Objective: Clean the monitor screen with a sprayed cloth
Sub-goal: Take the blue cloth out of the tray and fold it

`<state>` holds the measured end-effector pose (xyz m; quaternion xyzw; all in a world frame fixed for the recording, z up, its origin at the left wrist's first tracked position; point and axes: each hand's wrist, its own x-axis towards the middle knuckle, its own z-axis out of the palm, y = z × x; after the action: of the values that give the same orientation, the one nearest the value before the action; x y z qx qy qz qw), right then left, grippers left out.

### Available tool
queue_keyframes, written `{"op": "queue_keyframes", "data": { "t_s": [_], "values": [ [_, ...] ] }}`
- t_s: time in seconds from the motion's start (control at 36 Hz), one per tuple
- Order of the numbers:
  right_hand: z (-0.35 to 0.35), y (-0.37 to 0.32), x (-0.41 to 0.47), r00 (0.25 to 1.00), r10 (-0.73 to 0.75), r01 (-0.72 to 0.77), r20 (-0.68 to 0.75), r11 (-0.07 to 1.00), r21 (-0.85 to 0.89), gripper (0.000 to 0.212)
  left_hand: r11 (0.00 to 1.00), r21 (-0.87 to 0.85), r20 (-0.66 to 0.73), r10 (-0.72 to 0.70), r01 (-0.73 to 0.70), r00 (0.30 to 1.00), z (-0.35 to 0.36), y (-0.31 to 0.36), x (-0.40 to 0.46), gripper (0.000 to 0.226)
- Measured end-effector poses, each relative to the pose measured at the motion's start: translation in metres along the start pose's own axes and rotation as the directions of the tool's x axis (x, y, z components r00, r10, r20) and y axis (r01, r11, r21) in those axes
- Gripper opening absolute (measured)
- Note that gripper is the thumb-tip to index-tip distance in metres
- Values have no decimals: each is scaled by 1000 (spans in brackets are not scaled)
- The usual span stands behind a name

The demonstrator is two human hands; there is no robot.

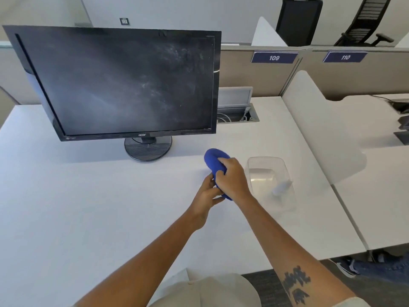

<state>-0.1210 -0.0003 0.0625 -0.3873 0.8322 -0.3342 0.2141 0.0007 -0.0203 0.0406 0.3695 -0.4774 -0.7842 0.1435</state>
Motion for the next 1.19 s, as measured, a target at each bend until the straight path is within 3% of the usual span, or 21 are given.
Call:
{"op": "queue_keyframes", "data": {
  "t_s": [0.11, 0.31, 0.42, 0.56, 0.69, 0.94, 1.0, 1.06, 1.19],
  "values": [
    [38, 8, -2, 990, 60, -53, 128, 997, -56, 49, 992, -1, 16, -123, 123, 992, -25, -13, -4, 79],
    [81, 22, -22, 963, 54, -22, 265, 992, -122, 33, 955, -15, 25, -296, 296, 955, -62, -32, -20, 88],
    [92, 28, -30, 961, 35, 2, 276, 991, -134, 39, 929, -33, 52, -368, 369, 929, -74, -43, -23, 68],
    [102, 40, -39, 948, 12, 49, 318, 982, -184, 48, 886, 143, 26, -449, 441, 893, -83, -46, -26, 59],
    [110, 50, -52, 947, -15, 65, 322, 987, -144, 48, 791, 399, -122, -455, 463, 882, -85, -43, -29, 28],
    [108, 68, -72, 939, -145, 176, 312, 982, -72, 24, 712, 557, -235, -358, 427, 904, -80, -39, -27, 24],
    [103, 66, -74, 928, -196, 220, 317, 975, -40, 14, 598, 711, -242, -286, 370, 927, -78, -39, -27, 24],
    [96, 65, -74, 933, -225, 234, 282, 972, 0, 11, 378, 878, -242, -180, 294, 953, -76, -39, -28, 29],
    [72, 67, -66, 963, -263, 261, 60, 964, 47, 16, 50, 969, -246, 46, 244, 968, -60, -38, -29, 35]
  ]
}}
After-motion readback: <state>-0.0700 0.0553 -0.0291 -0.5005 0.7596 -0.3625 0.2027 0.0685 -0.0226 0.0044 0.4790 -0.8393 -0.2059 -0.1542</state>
